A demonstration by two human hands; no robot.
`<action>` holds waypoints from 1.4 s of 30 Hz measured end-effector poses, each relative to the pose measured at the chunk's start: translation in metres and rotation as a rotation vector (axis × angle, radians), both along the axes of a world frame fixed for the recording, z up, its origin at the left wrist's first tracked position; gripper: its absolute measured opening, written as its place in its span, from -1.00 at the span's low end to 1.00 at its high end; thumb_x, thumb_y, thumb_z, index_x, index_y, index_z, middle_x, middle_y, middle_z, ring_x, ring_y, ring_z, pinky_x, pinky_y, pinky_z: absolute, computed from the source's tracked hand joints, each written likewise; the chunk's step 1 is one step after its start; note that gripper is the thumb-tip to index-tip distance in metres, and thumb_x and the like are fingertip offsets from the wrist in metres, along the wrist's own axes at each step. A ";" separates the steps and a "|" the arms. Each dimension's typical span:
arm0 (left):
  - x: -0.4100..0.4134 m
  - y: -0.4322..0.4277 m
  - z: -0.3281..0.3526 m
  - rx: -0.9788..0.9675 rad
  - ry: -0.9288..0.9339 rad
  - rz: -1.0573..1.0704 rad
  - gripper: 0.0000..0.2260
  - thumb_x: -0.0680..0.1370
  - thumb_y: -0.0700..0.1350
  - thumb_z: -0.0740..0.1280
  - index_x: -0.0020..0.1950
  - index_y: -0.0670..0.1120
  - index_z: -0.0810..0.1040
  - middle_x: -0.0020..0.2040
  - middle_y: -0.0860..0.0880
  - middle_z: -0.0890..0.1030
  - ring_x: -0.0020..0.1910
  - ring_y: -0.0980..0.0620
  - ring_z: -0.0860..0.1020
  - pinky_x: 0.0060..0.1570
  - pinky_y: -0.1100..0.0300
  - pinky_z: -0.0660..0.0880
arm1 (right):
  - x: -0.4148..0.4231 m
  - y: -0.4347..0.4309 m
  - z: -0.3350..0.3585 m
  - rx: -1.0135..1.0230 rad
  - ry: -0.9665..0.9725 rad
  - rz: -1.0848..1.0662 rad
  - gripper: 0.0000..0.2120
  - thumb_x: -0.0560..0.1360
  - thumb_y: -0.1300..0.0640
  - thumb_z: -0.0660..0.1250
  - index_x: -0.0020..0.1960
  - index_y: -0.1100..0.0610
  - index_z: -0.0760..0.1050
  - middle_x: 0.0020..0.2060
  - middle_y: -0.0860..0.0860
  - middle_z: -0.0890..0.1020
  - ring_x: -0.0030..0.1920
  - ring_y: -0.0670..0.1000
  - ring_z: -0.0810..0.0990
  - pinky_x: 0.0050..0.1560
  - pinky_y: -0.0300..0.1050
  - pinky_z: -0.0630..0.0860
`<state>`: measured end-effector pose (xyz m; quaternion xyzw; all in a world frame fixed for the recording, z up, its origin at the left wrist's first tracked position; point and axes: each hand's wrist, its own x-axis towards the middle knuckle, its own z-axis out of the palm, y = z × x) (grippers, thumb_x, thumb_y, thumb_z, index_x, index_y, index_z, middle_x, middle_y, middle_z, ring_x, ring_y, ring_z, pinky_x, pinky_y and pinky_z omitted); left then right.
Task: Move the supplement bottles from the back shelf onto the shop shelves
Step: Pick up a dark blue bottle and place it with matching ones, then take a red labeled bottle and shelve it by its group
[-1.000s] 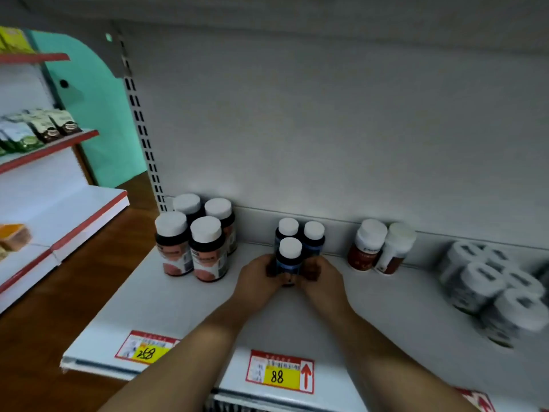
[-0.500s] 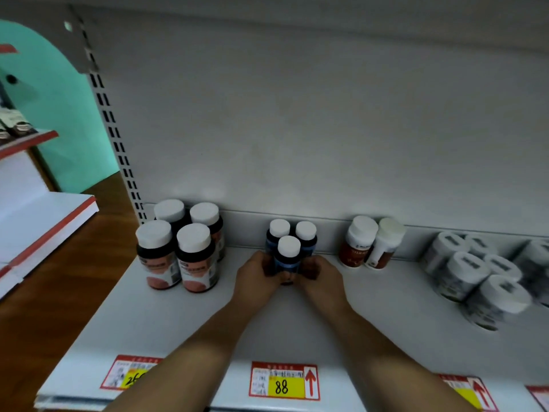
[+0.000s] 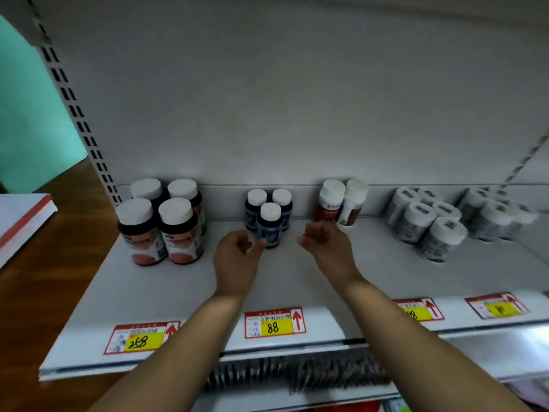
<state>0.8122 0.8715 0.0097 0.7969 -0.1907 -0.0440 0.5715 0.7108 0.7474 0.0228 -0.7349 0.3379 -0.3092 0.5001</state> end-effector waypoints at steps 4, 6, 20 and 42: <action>-0.035 -0.007 0.024 -0.046 0.048 -0.111 -0.72 0.43 -0.11 0.43 0.08 -0.17 0.55 -0.09 -0.03 0.56 -0.08 0.07 0.51 -0.02 0.28 0.39 | -0.025 0.004 0.016 0.034 -0.055 -0.047 -0.79 0.38 0.25 0.44 -0.01 0.18 0.53 -0.12 0.04 0.59 -0.10 -0.03 0.56 0.01 -0.18 0.49; -0.057 -0.018 0.034 -0.091 0.091 -0.166 -0.73 0.44 -0.13 0.42 0.10 -0.16 0.54 -0.08 -0.02 0.55 -0.06 0.06 0.51 0.00 0.27 0.40 | -0.046 -0.003 0.021 0.028 -0.082 -0.091 -0.82 0.38 0.27 0.44 -0.05 0.15 0.52 -0.14 0.07 0.60 -0.12 -0.02 0.56 0.03 -0.11 0.51; -0.369 -0.222 0.038 -0.235 0.122 -0.623 -0.79 0.43 -0.25 0.40 0.06 -0.20 0.54 -0.10 -0.08 0.58 -0.09 0.01 0.53 0.11 0.09 0.48 | -0.402 -0.153 0.035 0.023 -0.233 -0.442 -0.80 0.41 0.39 0.36 0.04 0.32 0.50 -0.11 0.14 0.57 -0.16 0.02 0.54 0.02 -0.07 0.50; -0.683 -0.653 0.059 -0.201 0.138 -0.958 -0.83 0.45 -0.15 0.40 0.02 -0.05 0.54 -0.03 -0.02 0.62 -0.07 0.06 0.56 0.06 0.12 0.50 | -0.728 -0.540 0.042 0.026 -0.259 -0.706 -0.86 0.43 0.20 0.39 -0.04 0.03 0.54 -0.06 0.02 0.63 0.00 0.03 0.61 0.02 -0.11 0.58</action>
